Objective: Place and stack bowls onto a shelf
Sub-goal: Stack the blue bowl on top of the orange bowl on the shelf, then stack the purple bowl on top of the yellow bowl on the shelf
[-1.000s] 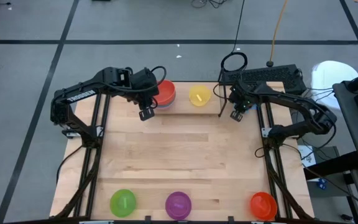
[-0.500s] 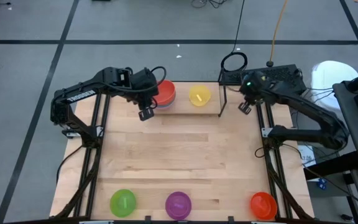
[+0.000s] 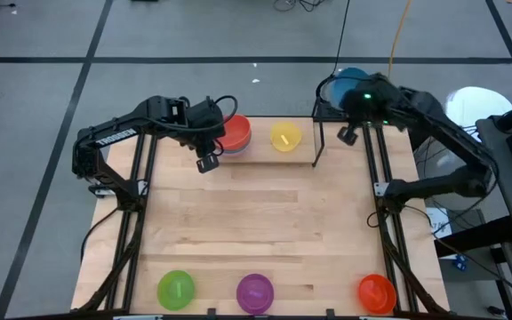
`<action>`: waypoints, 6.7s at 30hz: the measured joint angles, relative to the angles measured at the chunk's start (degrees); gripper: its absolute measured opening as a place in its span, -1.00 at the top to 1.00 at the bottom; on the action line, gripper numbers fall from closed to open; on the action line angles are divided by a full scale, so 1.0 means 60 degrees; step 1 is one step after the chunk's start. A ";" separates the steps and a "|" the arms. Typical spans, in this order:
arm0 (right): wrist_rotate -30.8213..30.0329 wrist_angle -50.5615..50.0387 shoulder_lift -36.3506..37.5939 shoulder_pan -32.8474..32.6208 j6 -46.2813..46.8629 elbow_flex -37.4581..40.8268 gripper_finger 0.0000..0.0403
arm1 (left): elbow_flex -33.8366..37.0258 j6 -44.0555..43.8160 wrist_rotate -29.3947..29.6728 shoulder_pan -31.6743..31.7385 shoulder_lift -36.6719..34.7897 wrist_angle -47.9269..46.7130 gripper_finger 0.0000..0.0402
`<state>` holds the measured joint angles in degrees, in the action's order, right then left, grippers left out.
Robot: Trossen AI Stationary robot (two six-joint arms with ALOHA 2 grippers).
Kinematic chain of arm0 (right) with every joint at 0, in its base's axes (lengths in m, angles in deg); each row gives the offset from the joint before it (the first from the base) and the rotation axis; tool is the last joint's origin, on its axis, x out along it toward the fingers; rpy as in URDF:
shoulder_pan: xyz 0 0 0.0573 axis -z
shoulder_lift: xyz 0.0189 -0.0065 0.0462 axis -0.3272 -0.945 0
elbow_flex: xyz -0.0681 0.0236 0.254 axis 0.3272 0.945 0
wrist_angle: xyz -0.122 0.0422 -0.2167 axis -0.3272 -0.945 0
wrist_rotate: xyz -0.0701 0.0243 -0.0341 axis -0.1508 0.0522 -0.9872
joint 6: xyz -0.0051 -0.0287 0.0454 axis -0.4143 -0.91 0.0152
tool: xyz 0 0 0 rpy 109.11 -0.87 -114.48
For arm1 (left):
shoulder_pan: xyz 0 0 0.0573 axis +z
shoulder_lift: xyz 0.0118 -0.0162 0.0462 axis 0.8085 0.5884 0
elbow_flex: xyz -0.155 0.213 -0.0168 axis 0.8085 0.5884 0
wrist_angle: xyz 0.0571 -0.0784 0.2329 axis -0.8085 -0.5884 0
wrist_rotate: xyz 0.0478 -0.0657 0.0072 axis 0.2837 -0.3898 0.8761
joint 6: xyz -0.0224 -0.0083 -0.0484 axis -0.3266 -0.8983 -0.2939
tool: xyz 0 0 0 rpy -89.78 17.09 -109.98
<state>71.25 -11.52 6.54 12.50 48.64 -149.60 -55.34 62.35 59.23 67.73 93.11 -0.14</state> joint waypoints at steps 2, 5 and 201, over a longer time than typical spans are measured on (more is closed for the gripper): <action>-0.0001 -0.0009 -0.0571 -0.0380 -0.0206 -0.0420 1.00 | 0.0000 -0.0243 0.0366 0.0000 -0.0002 -0.0003 0.72; 0.0012 -0.0005 -0.1462 -0.0944 -0.0442 -0.1079 1.00 | 0.0003 -0.0575 0.0953 0.0001 -0.0113 -0.0077 0.72; 0.5125 0.7082 -0.6793 -0.1431 -0.4870 -0.1927 1.00 | 0.0000 -0.2790 0.1527 0.0000 -0.1796 -0.1236 0.72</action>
<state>102.00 30.97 -34.21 3.91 19.43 -161.16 -55.34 45.61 68.38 67.73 82.33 -7.55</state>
